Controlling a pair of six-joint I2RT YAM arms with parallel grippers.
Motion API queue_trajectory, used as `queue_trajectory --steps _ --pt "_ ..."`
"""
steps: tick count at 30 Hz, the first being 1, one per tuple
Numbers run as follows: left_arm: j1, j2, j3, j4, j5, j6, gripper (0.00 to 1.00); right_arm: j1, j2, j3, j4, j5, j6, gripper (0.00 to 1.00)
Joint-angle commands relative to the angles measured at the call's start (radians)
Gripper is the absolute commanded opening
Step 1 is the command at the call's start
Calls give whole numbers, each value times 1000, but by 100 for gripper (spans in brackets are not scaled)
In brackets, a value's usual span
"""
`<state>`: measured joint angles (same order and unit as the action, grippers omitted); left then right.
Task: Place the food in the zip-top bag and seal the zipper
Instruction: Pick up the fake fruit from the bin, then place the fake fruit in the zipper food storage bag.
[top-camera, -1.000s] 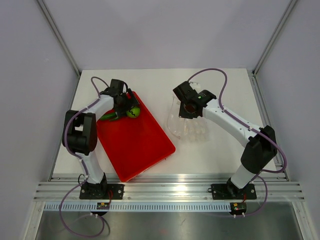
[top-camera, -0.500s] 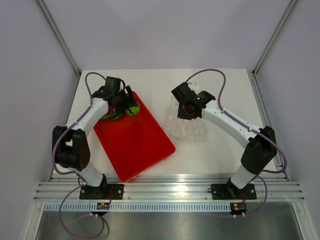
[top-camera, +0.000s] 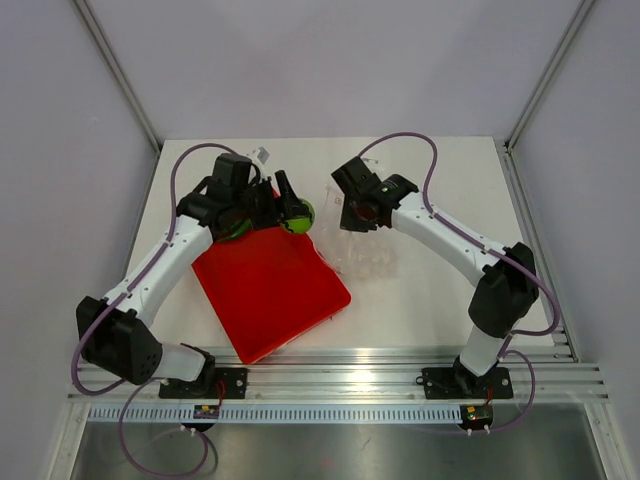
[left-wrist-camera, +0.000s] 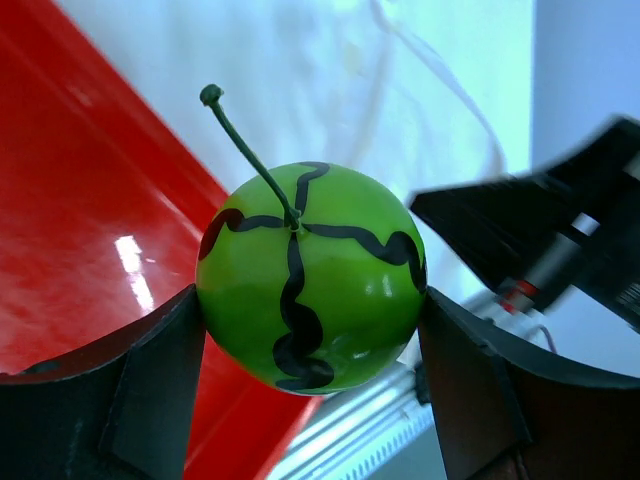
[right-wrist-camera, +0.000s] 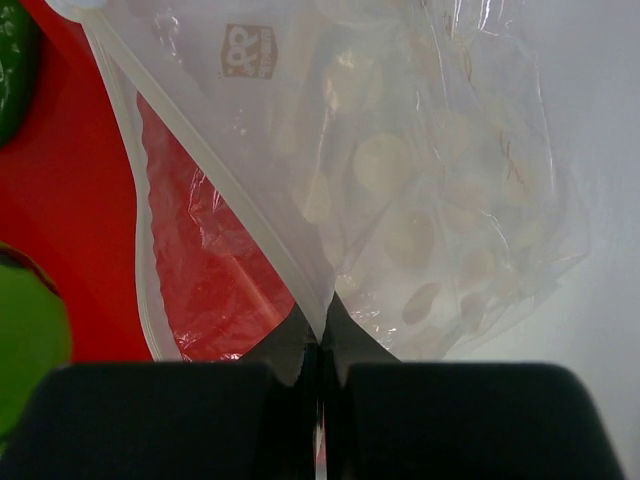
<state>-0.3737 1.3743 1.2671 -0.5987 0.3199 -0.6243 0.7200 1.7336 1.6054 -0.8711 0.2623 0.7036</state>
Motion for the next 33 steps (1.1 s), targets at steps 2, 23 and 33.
queue_trajectory --steps 2,23,33 --pt "-56 -41 2 106 132 -86 36 19 27 71 34 -44 11 0" --pt "-122 92 -26 116 -15 -91 41 29 -58 7 130 -182 59 0" --pt "-136 120 136 -9 82 55 99 29 -69 -29 126 -141 70 0"
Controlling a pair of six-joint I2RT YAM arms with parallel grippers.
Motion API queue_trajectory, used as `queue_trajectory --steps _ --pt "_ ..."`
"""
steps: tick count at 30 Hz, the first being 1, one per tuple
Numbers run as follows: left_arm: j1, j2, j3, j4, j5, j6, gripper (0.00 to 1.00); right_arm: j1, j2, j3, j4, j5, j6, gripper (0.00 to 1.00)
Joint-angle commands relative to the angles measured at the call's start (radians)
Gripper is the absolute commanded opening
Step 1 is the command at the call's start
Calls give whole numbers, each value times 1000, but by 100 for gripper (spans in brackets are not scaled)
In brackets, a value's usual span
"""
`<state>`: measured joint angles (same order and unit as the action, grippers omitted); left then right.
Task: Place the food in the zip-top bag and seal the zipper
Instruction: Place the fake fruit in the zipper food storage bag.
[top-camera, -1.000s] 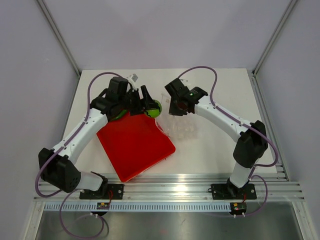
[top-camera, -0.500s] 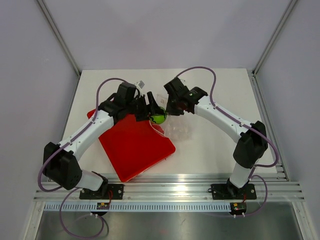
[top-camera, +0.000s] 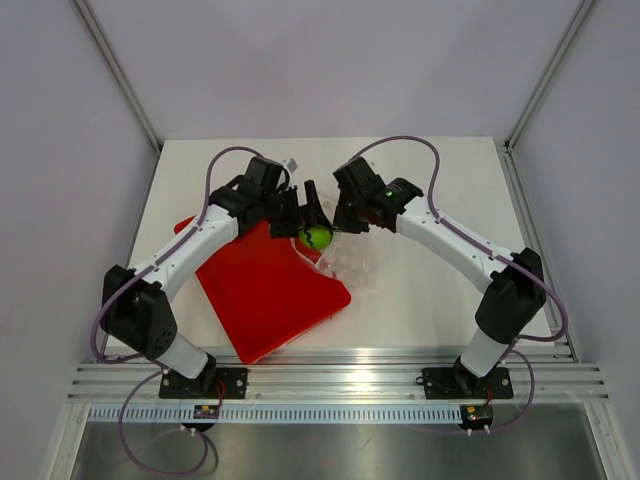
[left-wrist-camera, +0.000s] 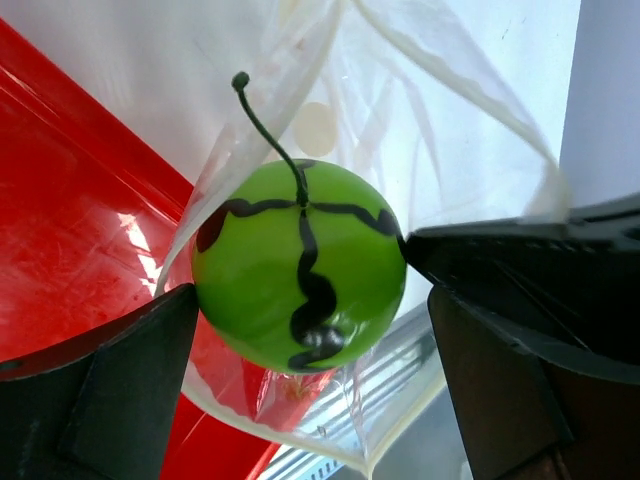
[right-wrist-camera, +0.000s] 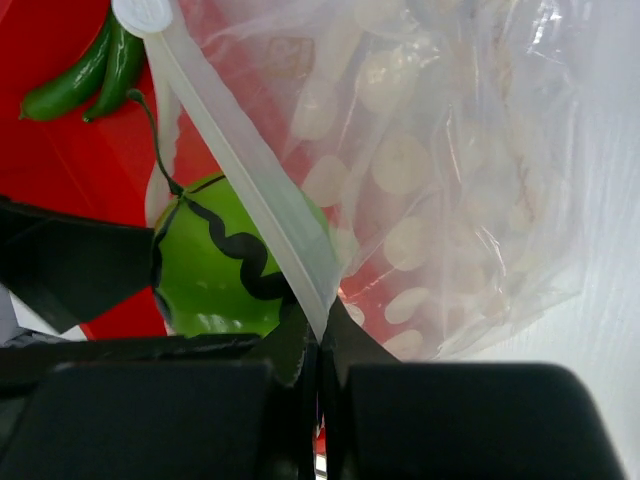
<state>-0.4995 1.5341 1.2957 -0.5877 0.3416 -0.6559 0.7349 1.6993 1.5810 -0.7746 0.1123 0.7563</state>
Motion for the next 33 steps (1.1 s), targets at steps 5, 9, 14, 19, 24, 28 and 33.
queue_trajectory --steps 5,9,14,19,24,28,33 --pt "-8 -65 232 -202 7 220 99 14 -18 -6 26 35 21 0" --pt "-5 -89 283 -271 -30 292 99 14 -6 5 15 40 21 0" --pt "9 -85 287 -291 -21 309 99 14 -18 5 23 36 23 0" --pt "149 -120 217 -241 34 269 96 12 -55 -10 18 35 15 0" --pt "295 -124 131 -216 -36 255 90 14 -79 -15 18 32 9 0" --pt "305 -37 109 -244 -248 354 88 14 -105 -21 21 35 5 0" --pt "291 164 183 -239 -414 450 89 15 -105 -33 26 21 6 0"
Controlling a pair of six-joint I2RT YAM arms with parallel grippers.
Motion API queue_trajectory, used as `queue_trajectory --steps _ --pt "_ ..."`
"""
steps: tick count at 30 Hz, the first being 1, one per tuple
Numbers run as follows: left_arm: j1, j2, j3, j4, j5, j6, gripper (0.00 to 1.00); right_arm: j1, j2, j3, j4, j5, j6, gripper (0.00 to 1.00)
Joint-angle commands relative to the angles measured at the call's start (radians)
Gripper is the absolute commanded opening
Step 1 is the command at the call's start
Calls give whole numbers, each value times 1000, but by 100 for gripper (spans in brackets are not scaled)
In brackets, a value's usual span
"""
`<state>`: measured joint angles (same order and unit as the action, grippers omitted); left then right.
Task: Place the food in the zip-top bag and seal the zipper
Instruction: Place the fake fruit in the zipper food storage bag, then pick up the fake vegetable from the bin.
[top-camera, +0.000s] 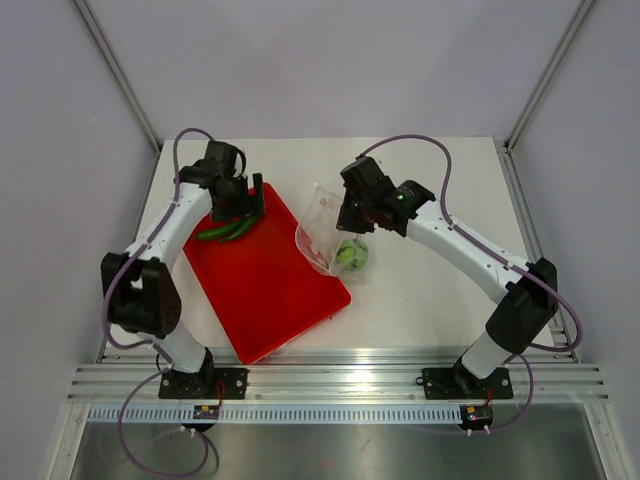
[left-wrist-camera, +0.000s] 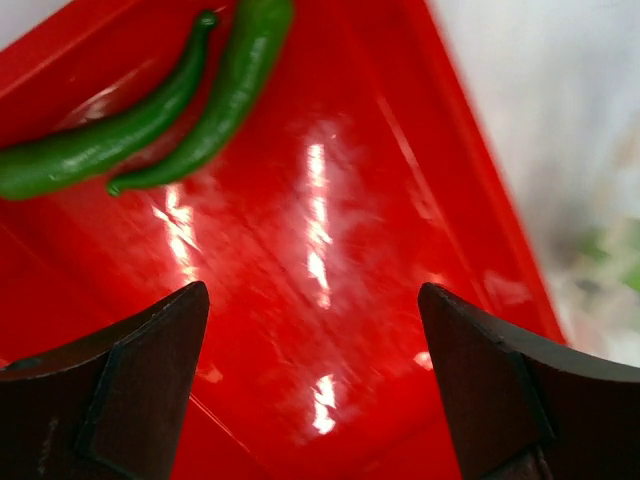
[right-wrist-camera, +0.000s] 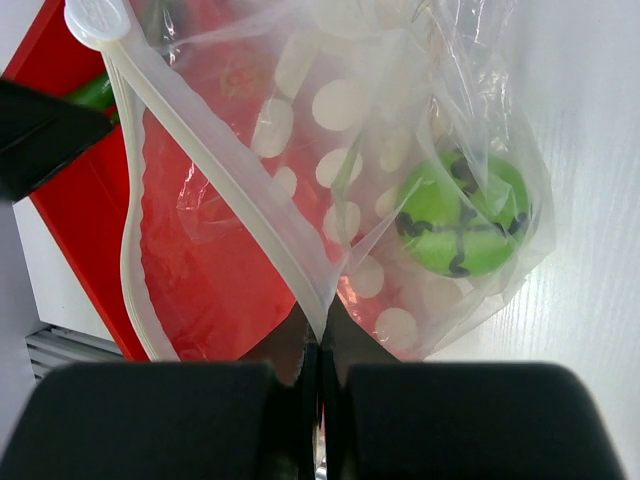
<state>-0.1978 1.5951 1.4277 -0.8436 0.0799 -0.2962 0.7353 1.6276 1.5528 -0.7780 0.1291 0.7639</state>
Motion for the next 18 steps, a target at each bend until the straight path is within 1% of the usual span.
queue_trajectory --steps 1,2,3,7,10,13,14,18 --pt "-32 159 72 9 -181 98 89 15 -34 -5 29 3 -5 0" --pt "-46 184 95 11 -257 106 89 13 -35 -8 26 3 -3 0" --pt "-75 201 94 21 -282 138 89 15 -38 -11 23 3 -5 0" --pt "-109 221 48 139 -356 218 89 15 -58 -20 8 24 -9 0" --pt "-104 223 22 219 -368 247 86 15 -63 -19 -4 30 -17 0" --pt "-104 244 22 268 -353 278 85 15 -51 -2 -21 32 -29 0" --pt "-104 255 25 276 -347 285 84 15 -46 9 -29 32 -32 0" --pt "-103 331 63 282 -342 325 83 15 -40 24 -41 40 -38 0"
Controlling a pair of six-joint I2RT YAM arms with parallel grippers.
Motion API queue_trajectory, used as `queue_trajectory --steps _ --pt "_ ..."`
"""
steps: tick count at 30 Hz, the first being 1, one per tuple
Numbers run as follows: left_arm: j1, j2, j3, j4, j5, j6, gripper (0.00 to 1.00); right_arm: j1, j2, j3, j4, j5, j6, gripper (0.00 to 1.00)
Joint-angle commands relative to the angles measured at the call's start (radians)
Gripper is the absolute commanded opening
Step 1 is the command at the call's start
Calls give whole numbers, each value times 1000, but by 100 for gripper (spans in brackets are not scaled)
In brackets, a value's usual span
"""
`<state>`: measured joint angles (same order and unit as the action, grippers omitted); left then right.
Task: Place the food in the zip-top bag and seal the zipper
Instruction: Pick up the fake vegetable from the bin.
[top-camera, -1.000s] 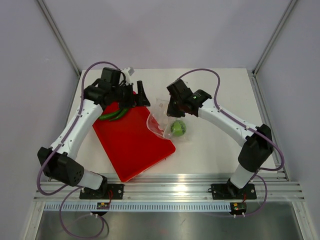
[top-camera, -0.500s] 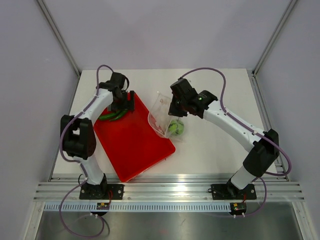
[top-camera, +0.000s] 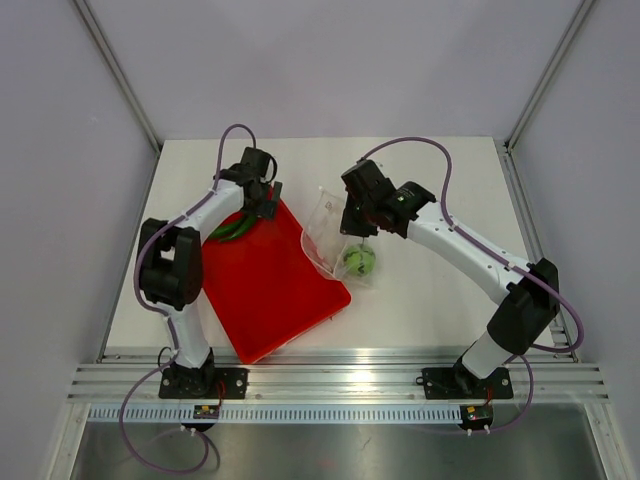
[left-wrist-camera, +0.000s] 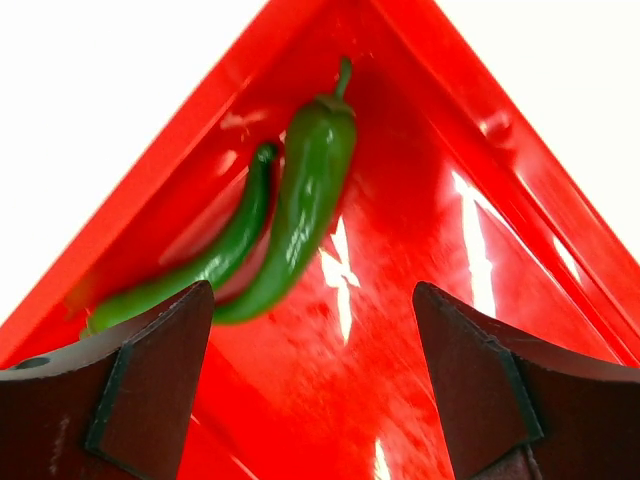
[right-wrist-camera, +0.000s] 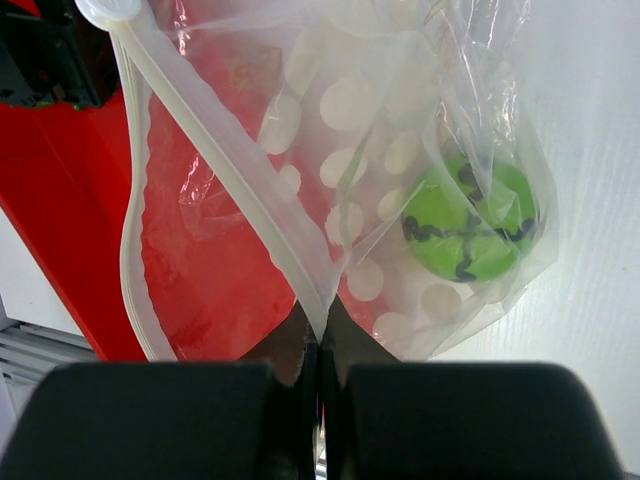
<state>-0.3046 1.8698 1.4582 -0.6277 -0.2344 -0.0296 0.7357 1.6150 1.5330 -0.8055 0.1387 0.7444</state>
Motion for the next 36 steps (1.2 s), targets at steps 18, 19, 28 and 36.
queue_trajectory --steps 18,19,28,36 --pt "41 184 64 54 121 -33 48 14 -15 79 -49 53 -25 0" --pt "41 177 51 54 136 -39 37 13 -21 75 -46 56 -23 0" --pt "41 -27 13 -13 259 -136 2 14 -52 35 -31 52 -11 0" --pt "42 -382 -42 45 295 -207 0 14 -60 6 -3 41 -10 0"
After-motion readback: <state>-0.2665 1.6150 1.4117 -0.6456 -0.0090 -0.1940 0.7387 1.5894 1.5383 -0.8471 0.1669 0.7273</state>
